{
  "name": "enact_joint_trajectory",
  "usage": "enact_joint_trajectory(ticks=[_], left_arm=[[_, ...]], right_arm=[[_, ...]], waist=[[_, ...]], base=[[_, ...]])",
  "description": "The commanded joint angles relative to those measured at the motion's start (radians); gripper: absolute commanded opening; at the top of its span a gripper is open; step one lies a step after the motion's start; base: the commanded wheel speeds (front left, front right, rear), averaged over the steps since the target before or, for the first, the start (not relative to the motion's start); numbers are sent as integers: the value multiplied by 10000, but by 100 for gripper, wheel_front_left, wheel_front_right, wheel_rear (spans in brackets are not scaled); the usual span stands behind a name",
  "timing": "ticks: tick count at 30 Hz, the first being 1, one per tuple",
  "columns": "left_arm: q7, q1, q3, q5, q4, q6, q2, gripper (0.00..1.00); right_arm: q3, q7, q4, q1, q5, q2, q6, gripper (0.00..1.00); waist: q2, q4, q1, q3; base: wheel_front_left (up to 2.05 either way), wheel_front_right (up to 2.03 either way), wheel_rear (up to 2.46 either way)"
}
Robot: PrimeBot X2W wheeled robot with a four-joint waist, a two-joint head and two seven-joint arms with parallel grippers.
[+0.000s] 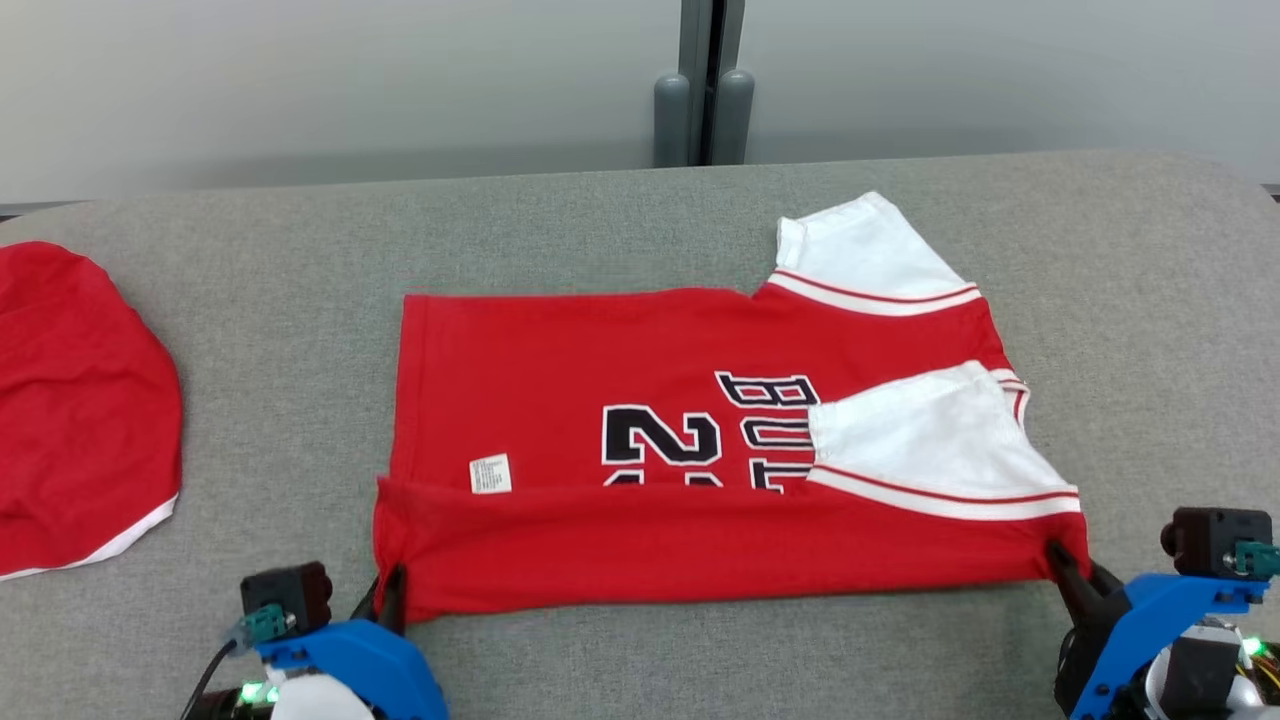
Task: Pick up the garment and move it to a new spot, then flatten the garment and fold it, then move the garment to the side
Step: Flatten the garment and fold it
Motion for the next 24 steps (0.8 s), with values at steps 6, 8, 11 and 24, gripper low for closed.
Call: enact_joint_trajectory(ticks=[6, 8, 11, 24], left_arm=[[580, 1201, -2, -236, -1494, 754, 678, 0], [705, 1418, -9, -278, -1892, 915, 813, 0], [836, 1591, 3, -320, -2301, 1040, 957, 19], [1681, 614, 238, -647, -2898, 527, 1415, 100]], right_arm=[[-20, 933, -1120, 1123, 445, -45, -2, 0], [-71, 1151, -1346, 1371, 561, -43, -1, 0], [-166, 1499, -1553, 1629, 671, -43, -1, 2], [150, 1706, -1836, -16, -27, -38, 1, 100]], waist=[[1, -32, 0, -168], [1, 1, 0, -172], [1, 47, 0, -144], [1, 81, 0, 61]], base=[[0, 0, 0], [0, 0, 0], [0, 0, 0], [0, 0, 0]])
